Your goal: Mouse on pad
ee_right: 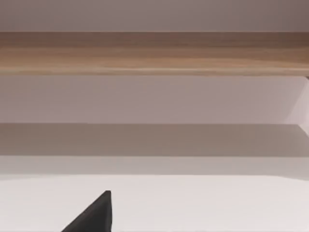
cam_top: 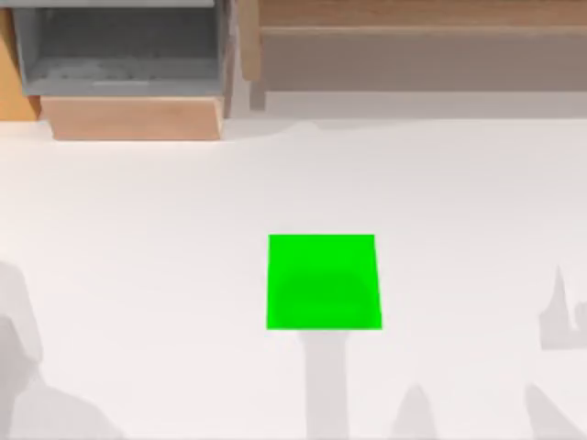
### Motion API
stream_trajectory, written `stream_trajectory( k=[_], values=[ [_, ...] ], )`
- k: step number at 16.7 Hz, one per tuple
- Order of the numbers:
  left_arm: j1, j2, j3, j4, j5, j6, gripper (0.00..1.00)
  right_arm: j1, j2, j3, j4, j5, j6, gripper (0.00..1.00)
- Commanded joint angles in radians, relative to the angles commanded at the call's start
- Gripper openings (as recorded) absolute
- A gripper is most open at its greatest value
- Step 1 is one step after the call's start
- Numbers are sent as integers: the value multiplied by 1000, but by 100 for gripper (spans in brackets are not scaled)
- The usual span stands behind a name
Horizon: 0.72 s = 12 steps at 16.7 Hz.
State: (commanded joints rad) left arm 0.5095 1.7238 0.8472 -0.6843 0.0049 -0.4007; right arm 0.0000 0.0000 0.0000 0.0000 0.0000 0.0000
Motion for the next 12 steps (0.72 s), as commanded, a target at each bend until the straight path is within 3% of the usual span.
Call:
stream_trajectory(
  k=[6, 12],
  values=[
    [1, 32, -37, 58, 0, 1, 100, 0, 0, 0, 0, 0, 0, 100],
    [1, 32, -37, 58, 0, 1, 55, 0, 0, 0, 0, 0, 0, 100]
  ],
)
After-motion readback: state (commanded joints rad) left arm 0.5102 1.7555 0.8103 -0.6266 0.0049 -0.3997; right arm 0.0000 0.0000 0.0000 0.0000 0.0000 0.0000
